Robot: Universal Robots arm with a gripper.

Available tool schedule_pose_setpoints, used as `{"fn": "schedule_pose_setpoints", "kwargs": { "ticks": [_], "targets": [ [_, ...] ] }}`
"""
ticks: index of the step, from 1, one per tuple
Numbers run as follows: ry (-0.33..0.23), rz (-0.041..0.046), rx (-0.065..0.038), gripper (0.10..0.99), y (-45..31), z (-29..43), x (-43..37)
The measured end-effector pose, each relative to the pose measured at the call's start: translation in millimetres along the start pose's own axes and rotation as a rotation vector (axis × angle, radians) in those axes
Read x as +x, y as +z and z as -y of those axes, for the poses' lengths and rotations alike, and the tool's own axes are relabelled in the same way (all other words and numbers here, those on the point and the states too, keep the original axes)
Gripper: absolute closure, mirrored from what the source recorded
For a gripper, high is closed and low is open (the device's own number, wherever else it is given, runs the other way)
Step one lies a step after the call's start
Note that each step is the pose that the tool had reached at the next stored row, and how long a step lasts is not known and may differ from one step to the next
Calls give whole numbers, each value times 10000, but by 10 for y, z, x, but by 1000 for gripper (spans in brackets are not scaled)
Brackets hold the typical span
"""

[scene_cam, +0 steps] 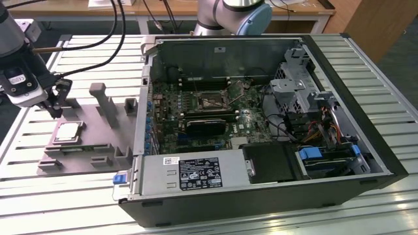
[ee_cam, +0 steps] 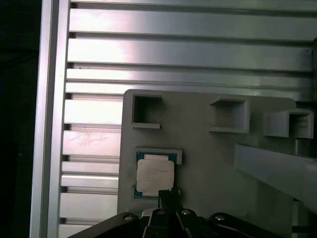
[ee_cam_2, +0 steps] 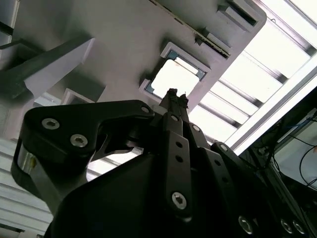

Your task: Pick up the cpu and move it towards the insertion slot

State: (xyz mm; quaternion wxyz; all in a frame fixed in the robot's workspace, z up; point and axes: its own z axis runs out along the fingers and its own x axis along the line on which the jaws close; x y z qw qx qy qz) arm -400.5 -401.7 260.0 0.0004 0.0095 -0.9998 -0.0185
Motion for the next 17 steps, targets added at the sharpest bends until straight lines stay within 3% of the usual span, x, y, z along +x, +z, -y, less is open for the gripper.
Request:
{"fn": "schedule_pose_setpoints", "kwargs": {
  "ticks": [7, 17],
  "targets": [
    [-1, -1, 0, 984, 126, 12, 14],
    [0, -1, 0, 984, 307, 16, 102]
  ]
}}
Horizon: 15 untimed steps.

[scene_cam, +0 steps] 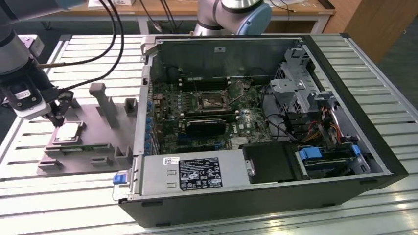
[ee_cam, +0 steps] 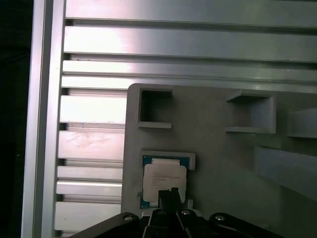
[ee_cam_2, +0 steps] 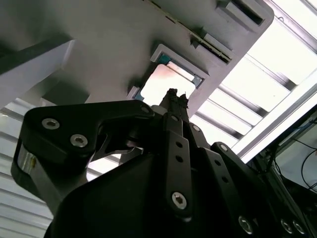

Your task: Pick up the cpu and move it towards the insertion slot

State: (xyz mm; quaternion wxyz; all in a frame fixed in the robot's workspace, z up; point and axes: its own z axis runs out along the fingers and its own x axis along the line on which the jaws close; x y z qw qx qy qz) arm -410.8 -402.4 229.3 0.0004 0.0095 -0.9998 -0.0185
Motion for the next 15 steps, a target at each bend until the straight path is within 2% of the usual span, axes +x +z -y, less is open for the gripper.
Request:
{"fn": "schedule_pose_setpoints", "kwargs": {
  "ticks": [13, 15],
  "targets": [
    [-1, 1, 0, 984, 237, 9, 13],
    [0, -2, 1, 984, 248, 9, 13]
  ]
}}
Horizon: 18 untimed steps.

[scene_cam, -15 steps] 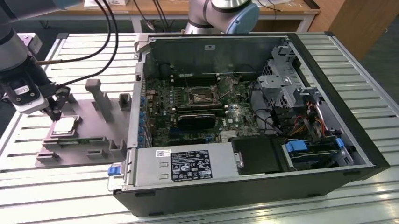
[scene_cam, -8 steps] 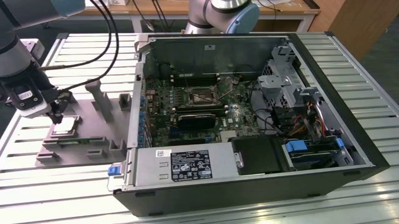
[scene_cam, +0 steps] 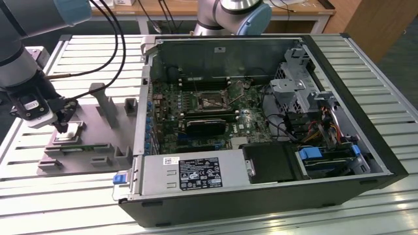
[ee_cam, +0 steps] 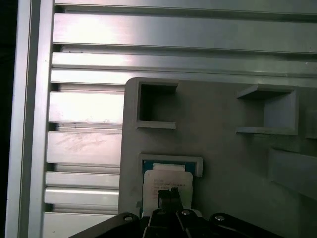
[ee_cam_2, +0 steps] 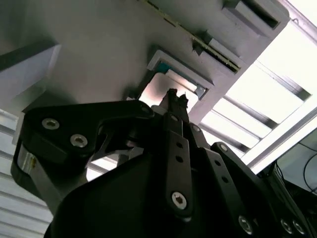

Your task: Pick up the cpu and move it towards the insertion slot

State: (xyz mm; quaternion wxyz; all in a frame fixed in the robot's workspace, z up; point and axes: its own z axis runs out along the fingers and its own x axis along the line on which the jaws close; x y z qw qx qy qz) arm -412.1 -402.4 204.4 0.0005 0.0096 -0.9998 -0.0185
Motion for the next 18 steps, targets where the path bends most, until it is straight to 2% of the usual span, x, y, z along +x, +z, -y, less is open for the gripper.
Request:
{"fn": "schedule_pose_setpoints", "kwargs": {
  "ticks": [7, 9, 10, 13, 15, 17, 18],
  "targets": [
    [-5, 1, 0, 973, 1, 0, 0],
    [-6, 1, 0, 855, 1, 0, 0],
    [-7, 1, 0, 855, 1, 0, 0],
    [-9, 1, 0, 678, 1, 0, 0],
    [-10, 1, 0, 678, 1, 0, 0],
    [-12, 1, -1, 561, 1, 0, 0],
    [-13, 1, 0, 561, 1, 0, 0]
  ]
}}
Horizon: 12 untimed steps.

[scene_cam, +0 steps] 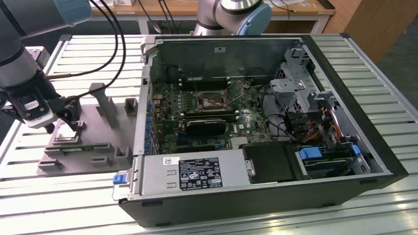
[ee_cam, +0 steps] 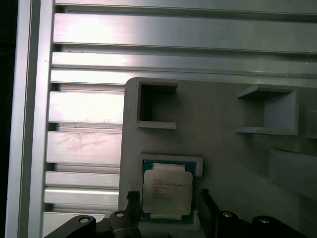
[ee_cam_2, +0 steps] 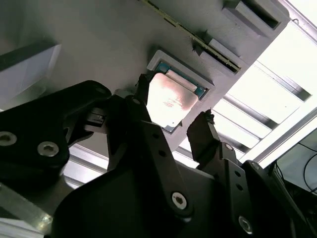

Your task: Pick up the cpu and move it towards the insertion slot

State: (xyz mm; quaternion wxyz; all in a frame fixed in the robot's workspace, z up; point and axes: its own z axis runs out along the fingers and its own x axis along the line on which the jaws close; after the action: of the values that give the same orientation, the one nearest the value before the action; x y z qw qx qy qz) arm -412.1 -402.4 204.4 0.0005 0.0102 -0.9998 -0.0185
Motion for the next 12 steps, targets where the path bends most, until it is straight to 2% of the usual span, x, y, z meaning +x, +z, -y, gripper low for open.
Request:
{"fn": "schedule_pose_setpoints", "kwargs": {
  "ticks": [1, 5, 12],
  "targets": [
    [0, 0, 0, 498, 0, 0, 0],
    [-3, 6, -2, 498, 4, 0, 0],
    [459, 125, 3, 498, 80, 3, 4]
  ]
}}
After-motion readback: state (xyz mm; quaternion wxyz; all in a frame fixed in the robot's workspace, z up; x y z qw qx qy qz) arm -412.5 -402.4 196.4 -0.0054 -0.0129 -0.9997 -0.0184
